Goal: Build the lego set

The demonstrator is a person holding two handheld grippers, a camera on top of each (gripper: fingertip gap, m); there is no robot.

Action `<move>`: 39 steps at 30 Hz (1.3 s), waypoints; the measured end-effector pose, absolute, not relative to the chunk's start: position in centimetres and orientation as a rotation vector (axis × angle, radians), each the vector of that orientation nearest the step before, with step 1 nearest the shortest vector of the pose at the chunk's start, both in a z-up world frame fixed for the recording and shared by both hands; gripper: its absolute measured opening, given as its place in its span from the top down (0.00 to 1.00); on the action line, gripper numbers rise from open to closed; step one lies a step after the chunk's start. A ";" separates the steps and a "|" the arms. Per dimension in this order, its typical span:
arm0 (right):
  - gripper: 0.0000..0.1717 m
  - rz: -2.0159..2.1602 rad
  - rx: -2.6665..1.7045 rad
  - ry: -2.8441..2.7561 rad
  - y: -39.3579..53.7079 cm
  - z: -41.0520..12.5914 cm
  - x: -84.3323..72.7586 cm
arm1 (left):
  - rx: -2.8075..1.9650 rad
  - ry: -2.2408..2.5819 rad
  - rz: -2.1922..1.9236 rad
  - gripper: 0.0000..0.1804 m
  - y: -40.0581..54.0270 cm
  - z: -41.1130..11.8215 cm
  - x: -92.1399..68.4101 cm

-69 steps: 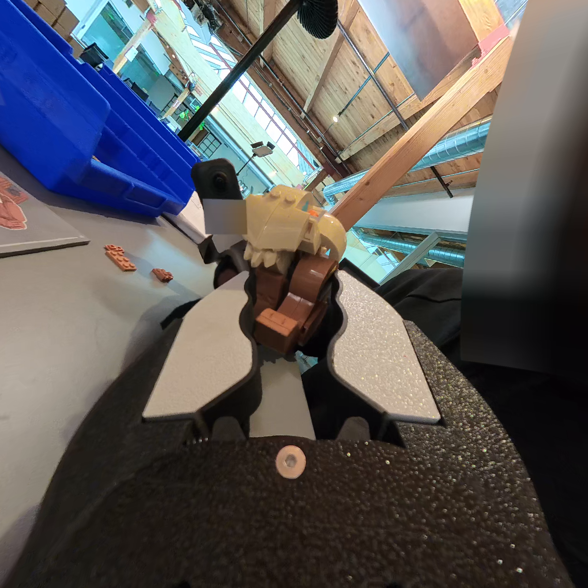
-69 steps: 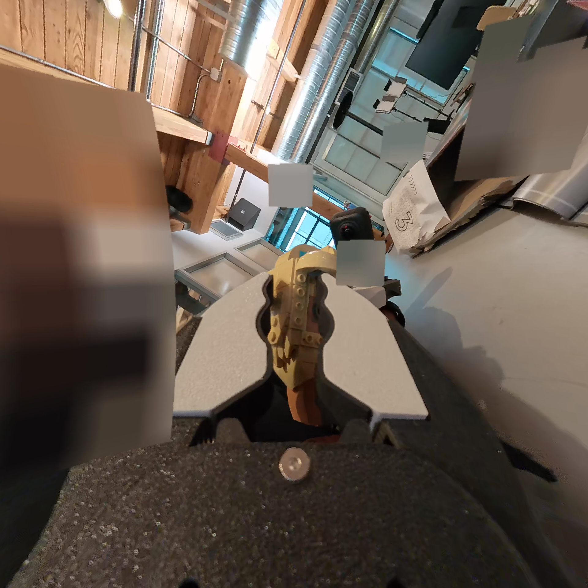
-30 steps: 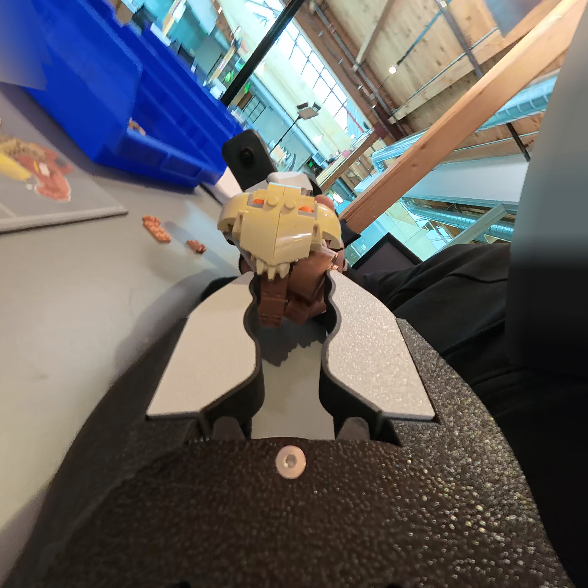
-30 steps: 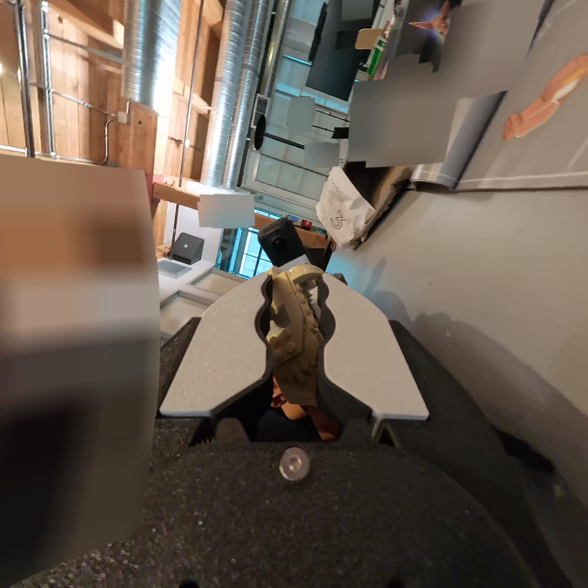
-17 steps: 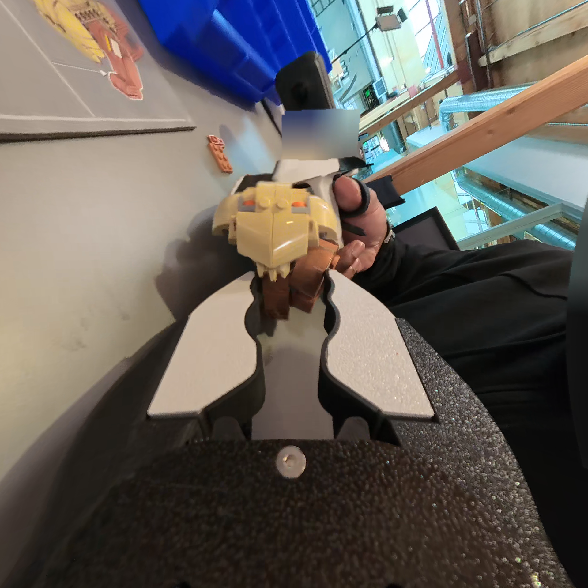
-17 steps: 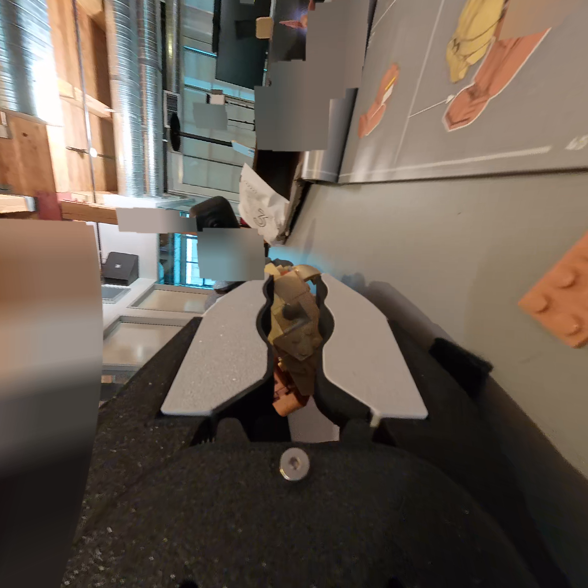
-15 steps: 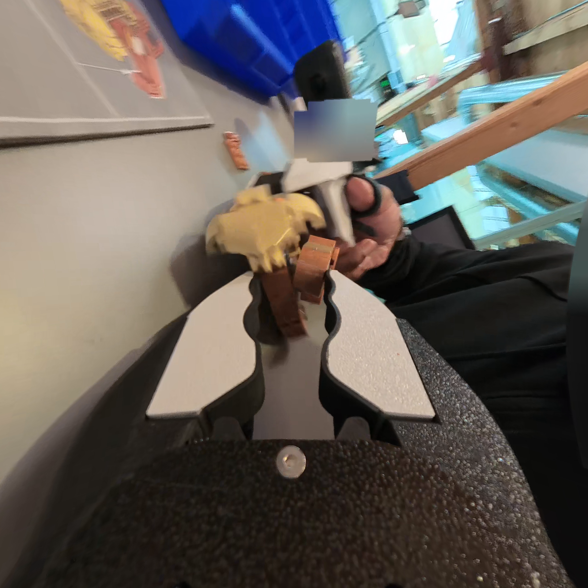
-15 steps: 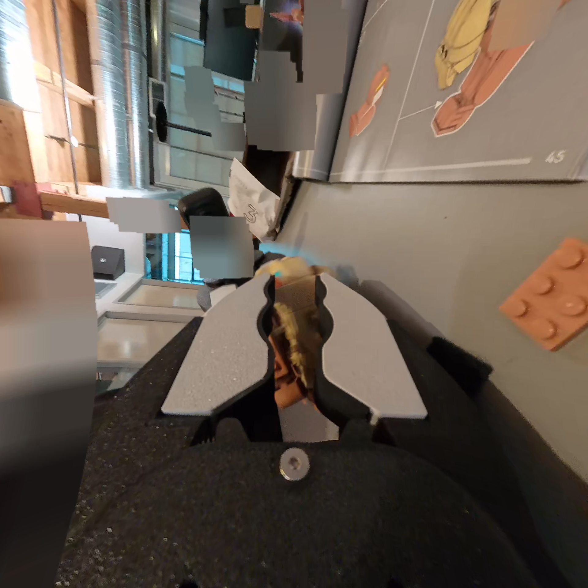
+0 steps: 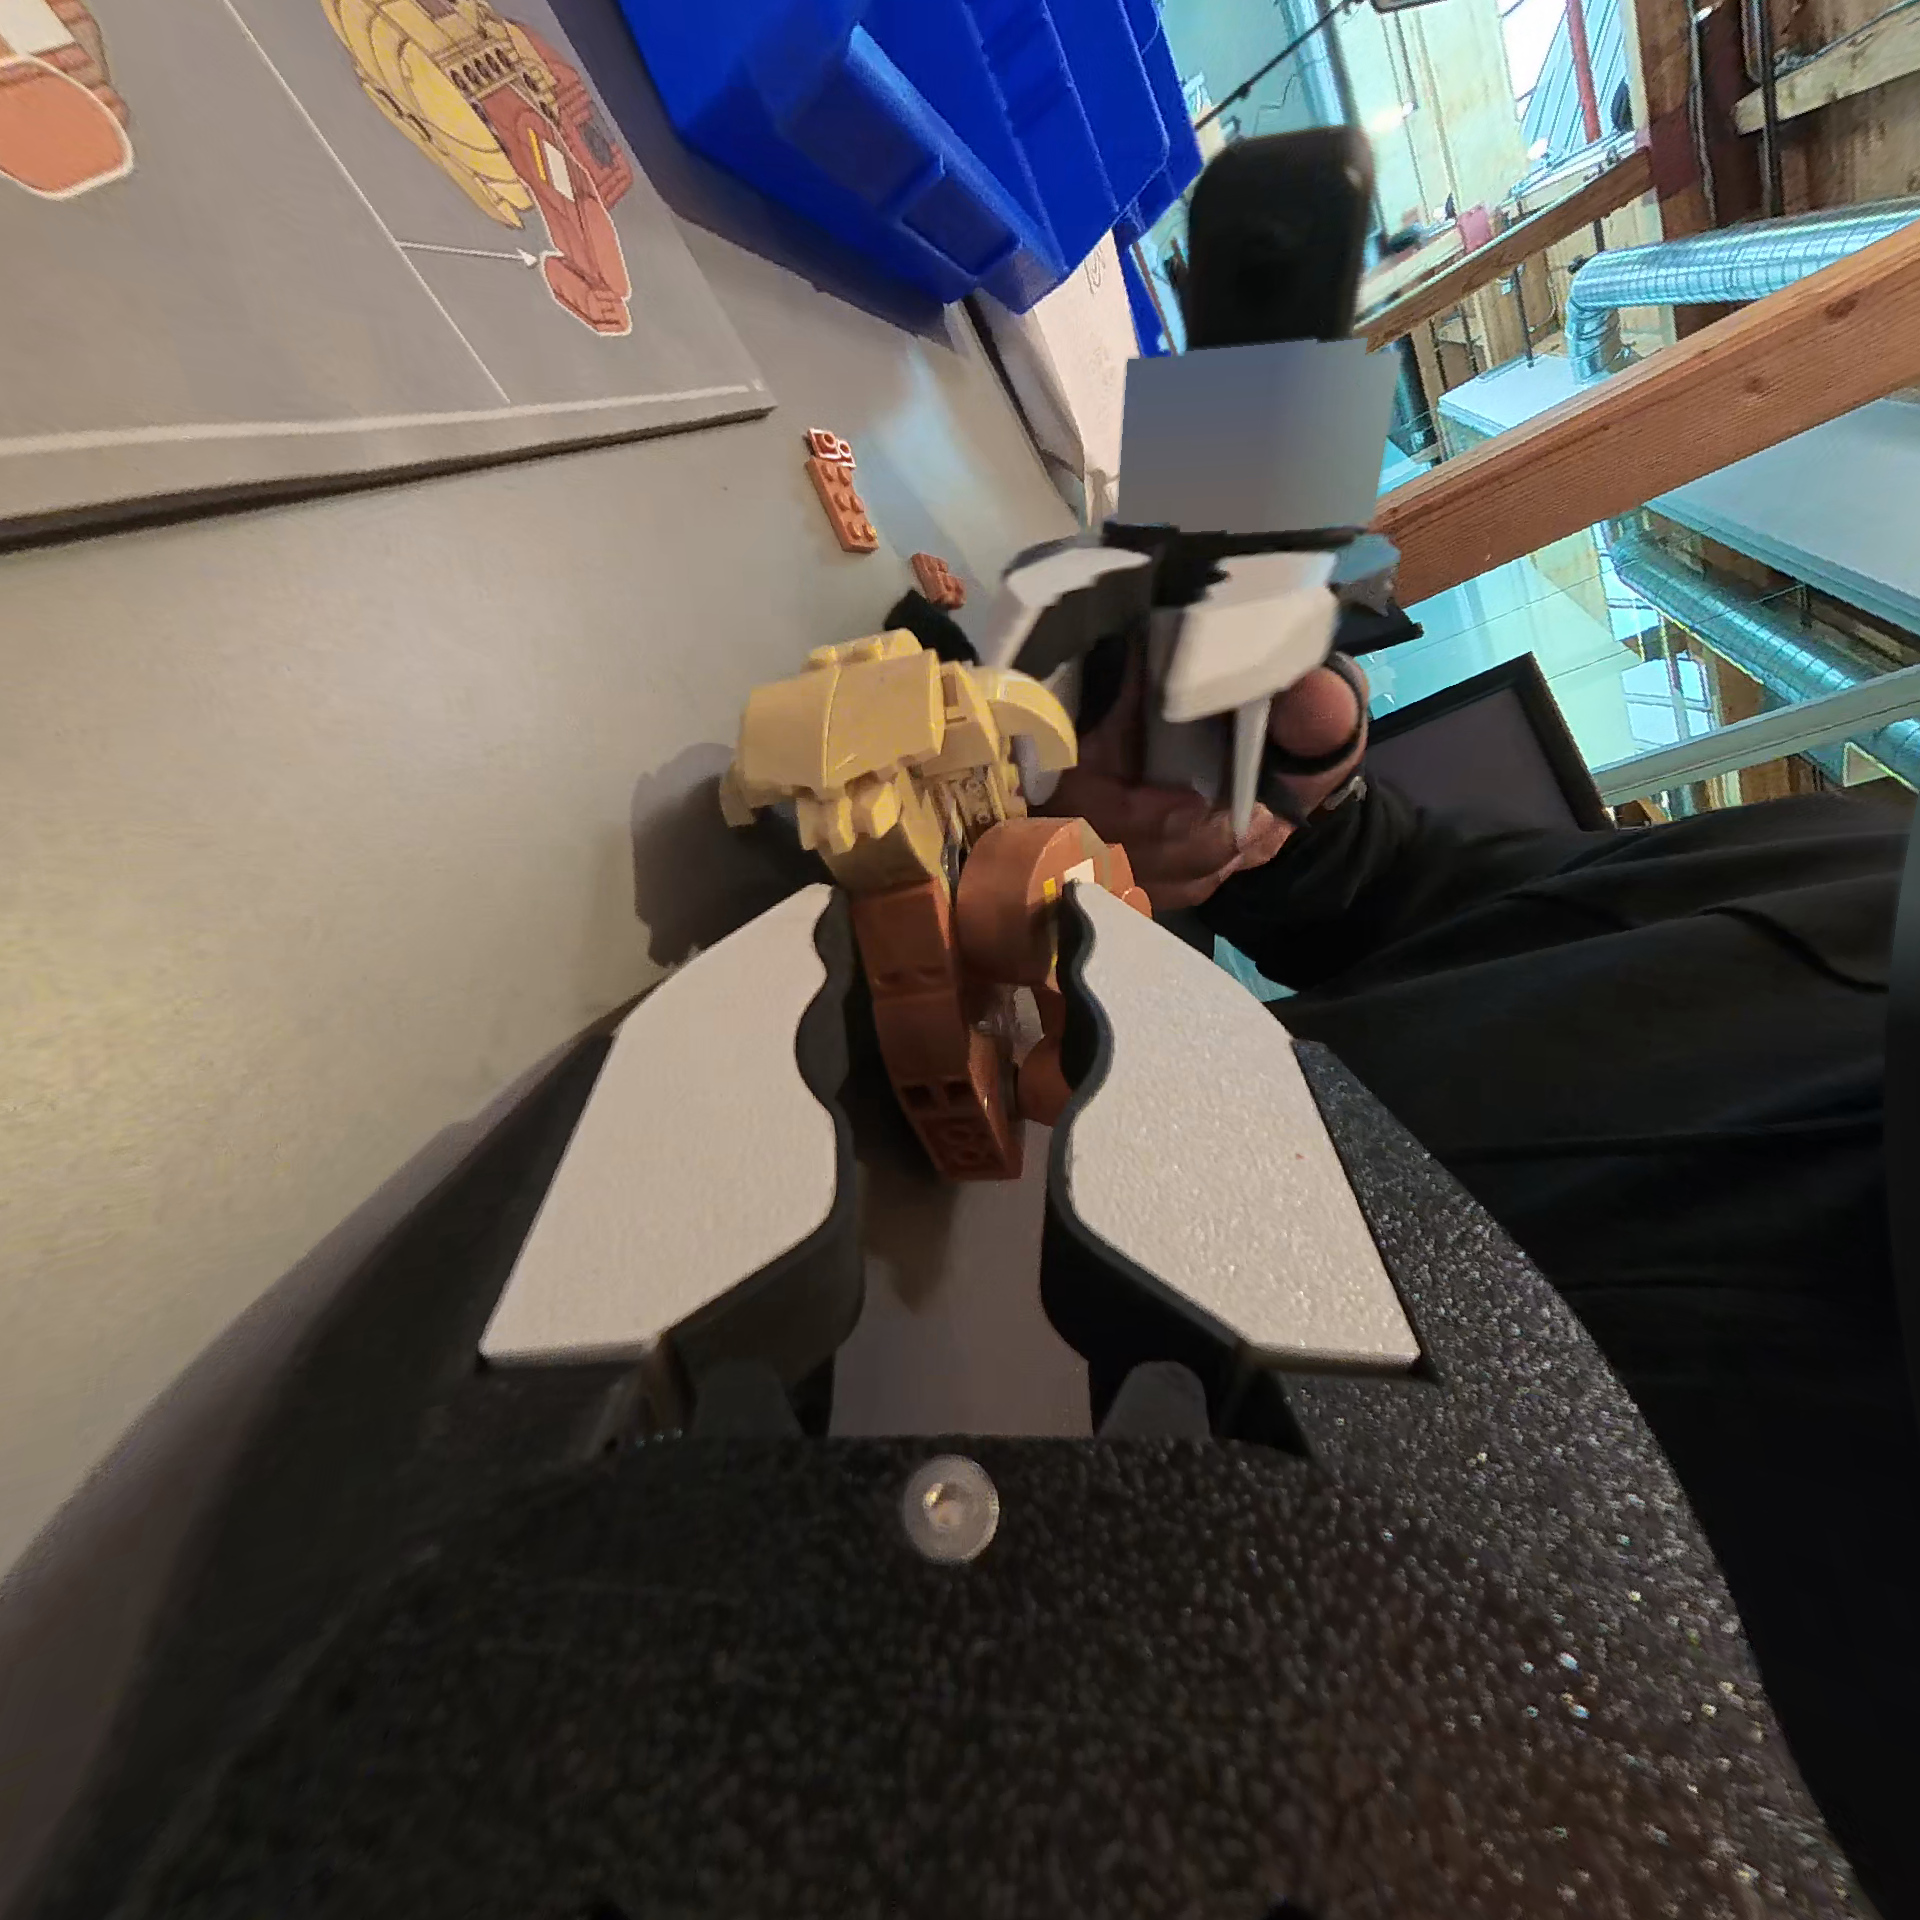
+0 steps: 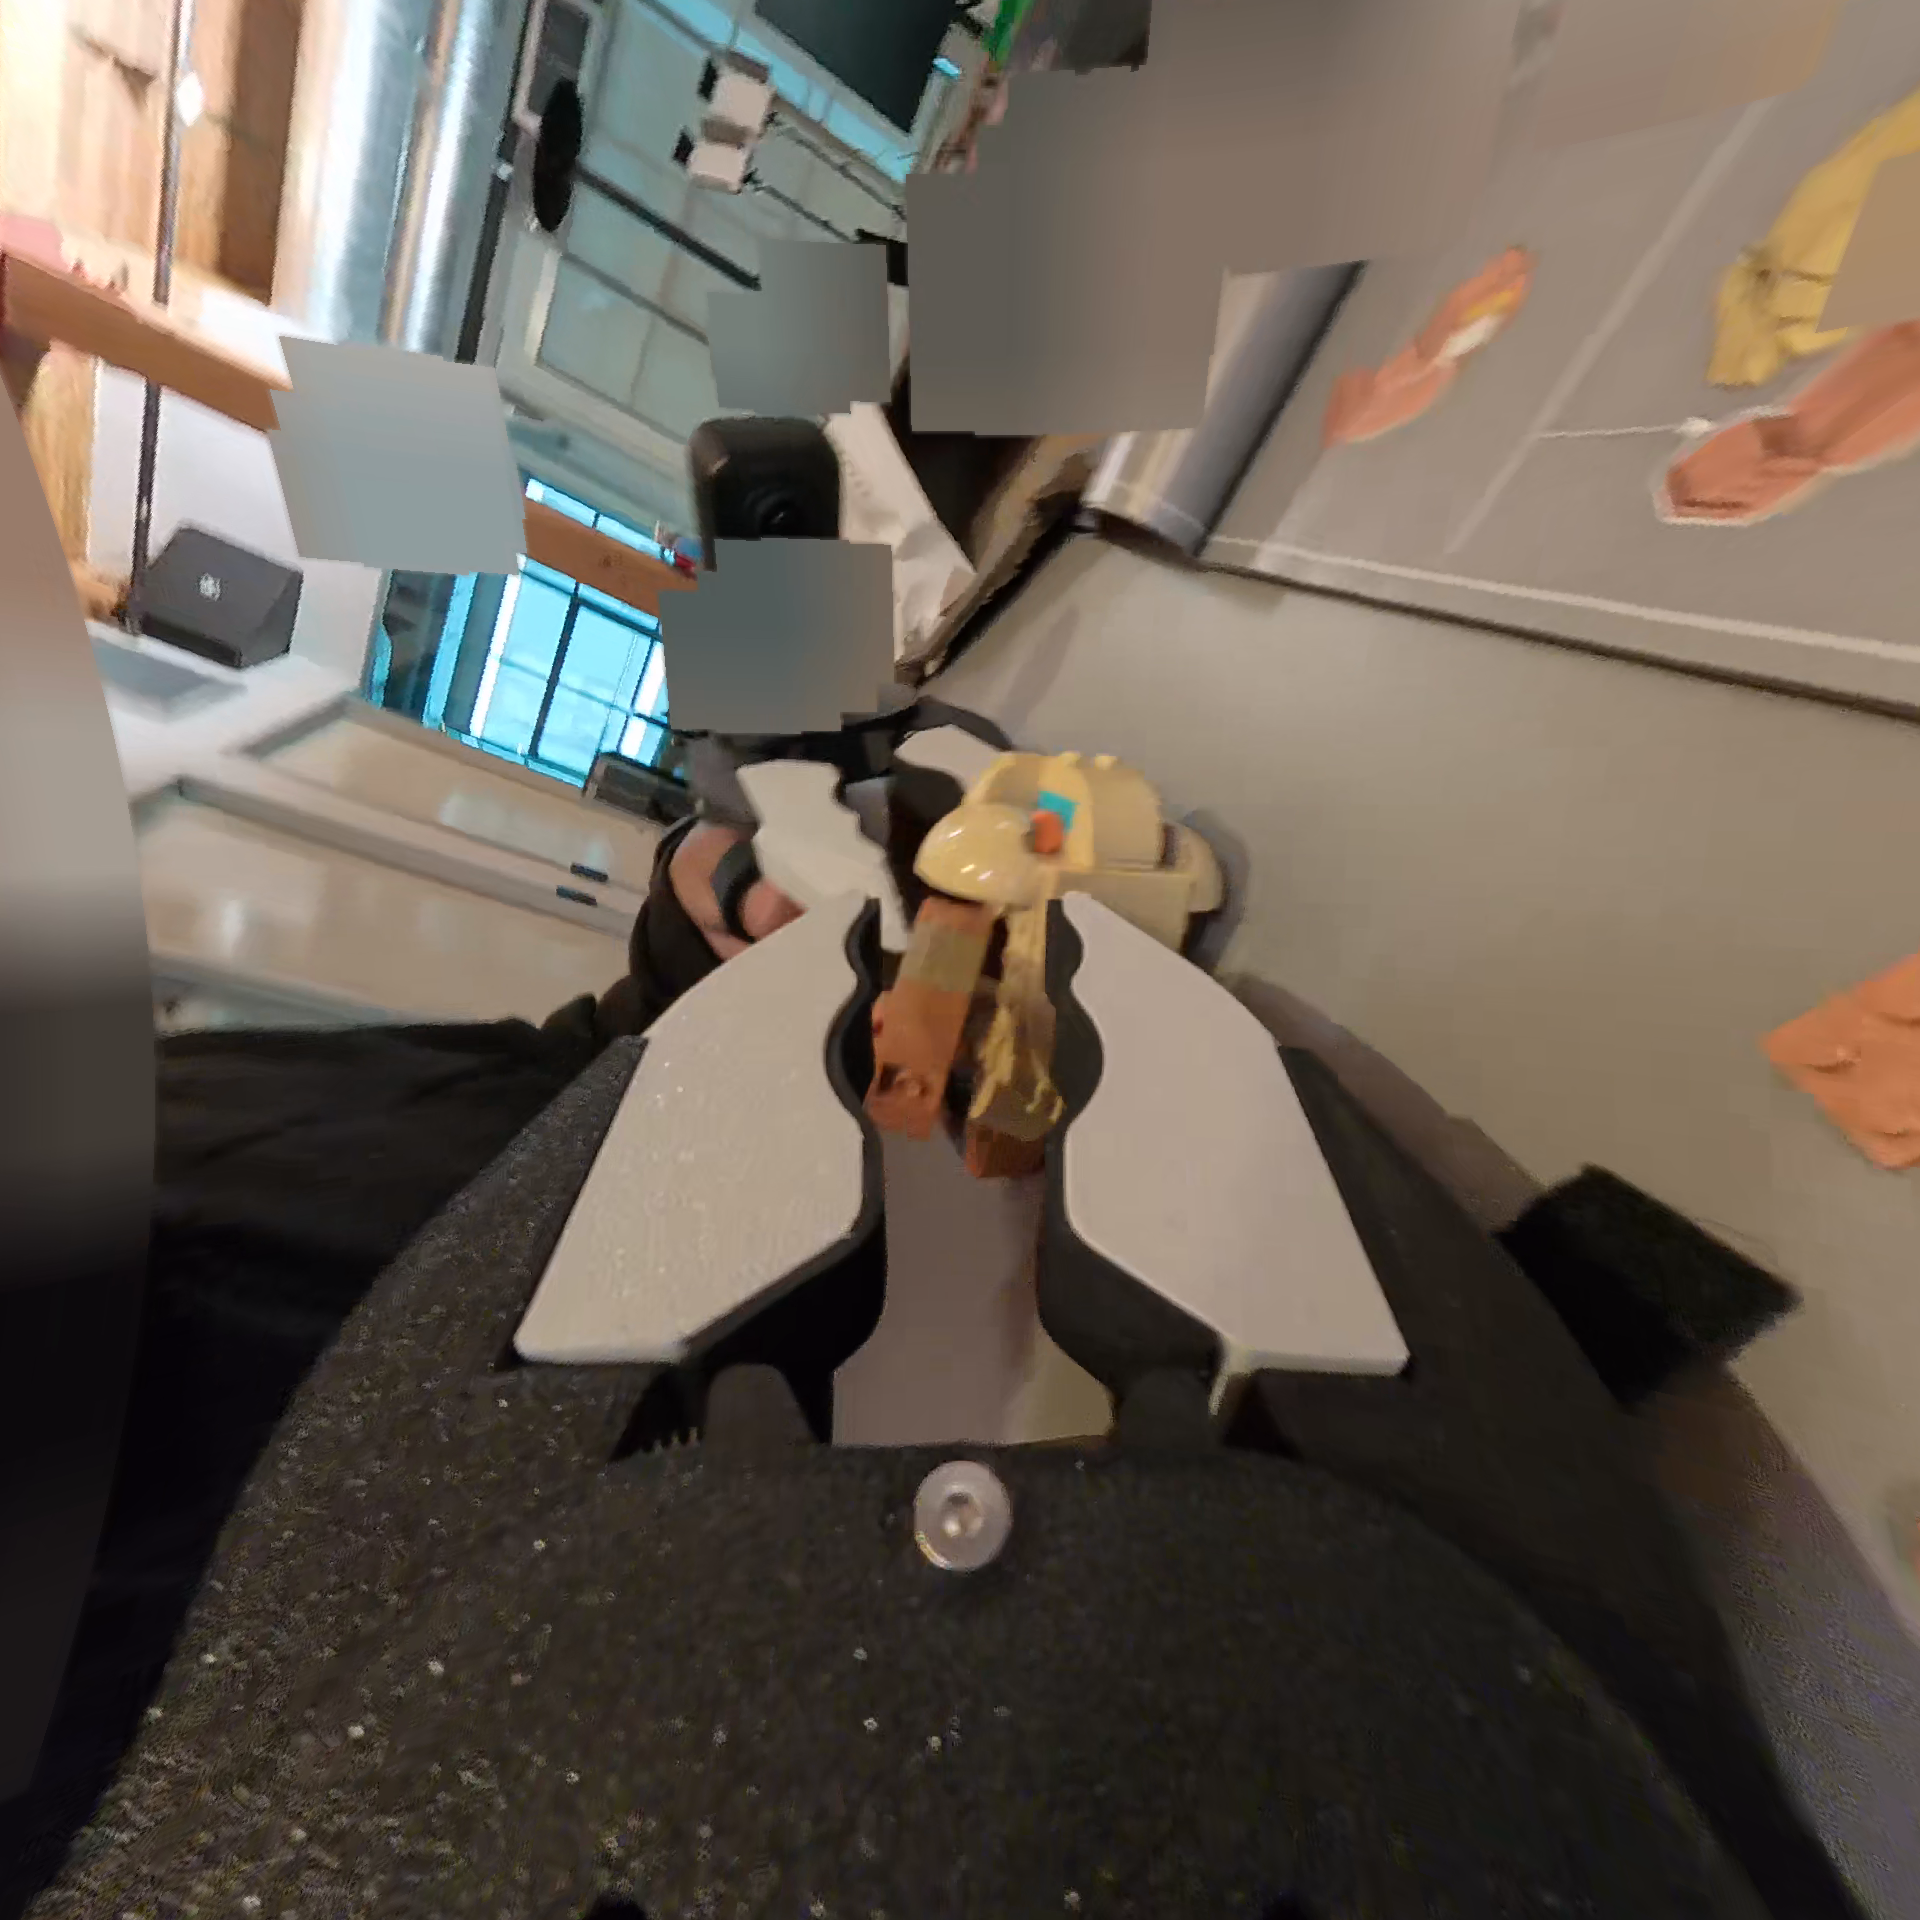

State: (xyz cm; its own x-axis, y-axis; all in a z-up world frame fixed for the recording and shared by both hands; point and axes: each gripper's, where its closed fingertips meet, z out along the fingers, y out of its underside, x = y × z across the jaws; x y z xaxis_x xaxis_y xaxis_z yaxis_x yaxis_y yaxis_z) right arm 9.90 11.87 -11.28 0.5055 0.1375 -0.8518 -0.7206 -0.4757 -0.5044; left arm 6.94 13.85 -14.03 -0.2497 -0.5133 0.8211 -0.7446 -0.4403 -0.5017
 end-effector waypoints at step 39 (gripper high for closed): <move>0.85 0.861 -1.865 0.105 9.4 -11.2 7.8 | 0.953 -3.218 1.496 0.73 8.9 -14.8 -0.7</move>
State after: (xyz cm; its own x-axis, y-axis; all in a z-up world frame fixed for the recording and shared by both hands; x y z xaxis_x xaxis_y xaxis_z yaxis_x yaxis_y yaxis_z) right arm 7.81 9.37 -11.20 0.7392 0.3020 -0.6019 -0.4381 -0.4632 -0.7704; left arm -0.71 8.90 -14.80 -0.7362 -0.6295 -0.2484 -0.2157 0.5662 -0.7955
